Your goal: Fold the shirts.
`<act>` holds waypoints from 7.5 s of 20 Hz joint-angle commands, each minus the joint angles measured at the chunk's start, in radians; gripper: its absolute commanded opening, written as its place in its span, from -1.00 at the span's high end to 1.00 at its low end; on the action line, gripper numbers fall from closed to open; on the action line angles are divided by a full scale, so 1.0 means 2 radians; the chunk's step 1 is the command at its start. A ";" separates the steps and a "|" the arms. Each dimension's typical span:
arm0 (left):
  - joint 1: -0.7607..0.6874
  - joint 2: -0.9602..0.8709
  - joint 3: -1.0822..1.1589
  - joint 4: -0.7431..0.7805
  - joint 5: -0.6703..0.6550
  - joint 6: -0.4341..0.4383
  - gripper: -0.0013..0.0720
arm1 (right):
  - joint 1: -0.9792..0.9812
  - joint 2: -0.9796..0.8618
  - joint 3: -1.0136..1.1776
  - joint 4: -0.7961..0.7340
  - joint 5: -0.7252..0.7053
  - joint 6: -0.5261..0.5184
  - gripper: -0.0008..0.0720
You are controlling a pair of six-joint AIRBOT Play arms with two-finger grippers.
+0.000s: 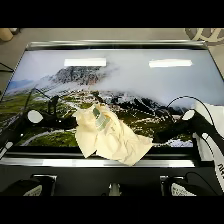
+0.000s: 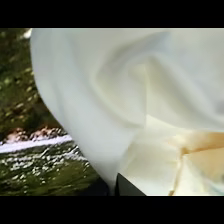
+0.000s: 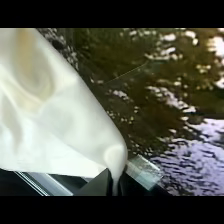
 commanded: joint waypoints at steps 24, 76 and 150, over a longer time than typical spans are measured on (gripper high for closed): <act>0.118 0.274 0.256 0.232 0.026 -0.097 0.87 | 0.000 0.197 0.388 -0.154 0.155 0.109 0.94; 0.053 0.098 0.149 0.145 0.051 0.007 0.87 | 0.235 0.187 0.071 -0.055 -0.176 0.226 0.94; 0.052 0.031 0.060 0.087 -0.003 -0.005 0.87 | 0.154 0.100 -0.169 0.200 -0.117 0.045 -0.75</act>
